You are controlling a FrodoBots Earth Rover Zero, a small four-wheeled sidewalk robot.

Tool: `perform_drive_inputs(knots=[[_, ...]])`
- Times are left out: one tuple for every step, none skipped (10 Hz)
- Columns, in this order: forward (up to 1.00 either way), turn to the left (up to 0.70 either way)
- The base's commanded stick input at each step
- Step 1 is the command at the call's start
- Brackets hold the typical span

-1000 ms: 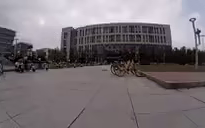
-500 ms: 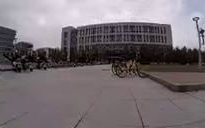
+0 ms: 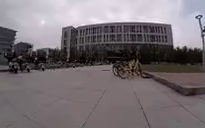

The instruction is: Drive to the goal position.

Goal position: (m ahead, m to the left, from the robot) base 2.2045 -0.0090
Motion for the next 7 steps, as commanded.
perform_drive_inputs(knots=[[0.7,0.12],[0.7,0.11],[0.7,0.02],[0.7,0.01],[0.7,0.0],[0.7,0.0],[0.7,0.0]])
